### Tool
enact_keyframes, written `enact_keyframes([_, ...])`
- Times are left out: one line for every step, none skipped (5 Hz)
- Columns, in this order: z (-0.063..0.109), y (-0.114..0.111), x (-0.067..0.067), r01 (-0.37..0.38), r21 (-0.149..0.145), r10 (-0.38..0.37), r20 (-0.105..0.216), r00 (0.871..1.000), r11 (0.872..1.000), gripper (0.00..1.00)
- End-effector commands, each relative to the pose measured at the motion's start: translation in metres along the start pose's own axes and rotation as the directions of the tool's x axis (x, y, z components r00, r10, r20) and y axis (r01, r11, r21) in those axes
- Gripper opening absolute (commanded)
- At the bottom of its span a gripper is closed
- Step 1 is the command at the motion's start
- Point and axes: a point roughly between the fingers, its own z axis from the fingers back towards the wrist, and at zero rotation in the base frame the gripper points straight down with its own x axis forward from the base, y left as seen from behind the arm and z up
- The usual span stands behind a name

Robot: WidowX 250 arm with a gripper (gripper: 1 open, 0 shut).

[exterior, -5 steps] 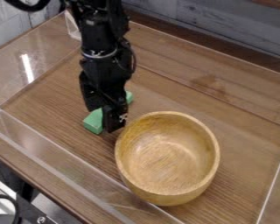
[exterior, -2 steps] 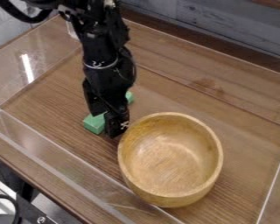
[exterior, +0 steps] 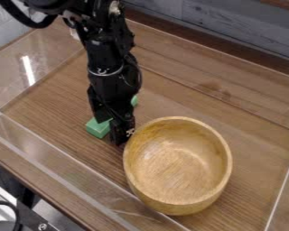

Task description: Put the green block in the brown bowl

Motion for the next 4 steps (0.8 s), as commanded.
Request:
enact_keyframes([0.0029,0.0046,0.0023,-0.018,0.01,0.018,0.025,1.0,1.0,0.0])
enact_keyframes([0.0036,0.0034,0.001,-0.029,0.003,0.029,0.017,0.999,1.0,0.0])
enact_keyframes([0.005,0.0017,-0.001,-0.042,-0.007,0.042,0.004,0.999,0.999,0.0])
enact_keyframes([0.007,-0.0004,-0.0031,-0.058,-0.017,0.058,-0.01,0.998,0.998,0.0])
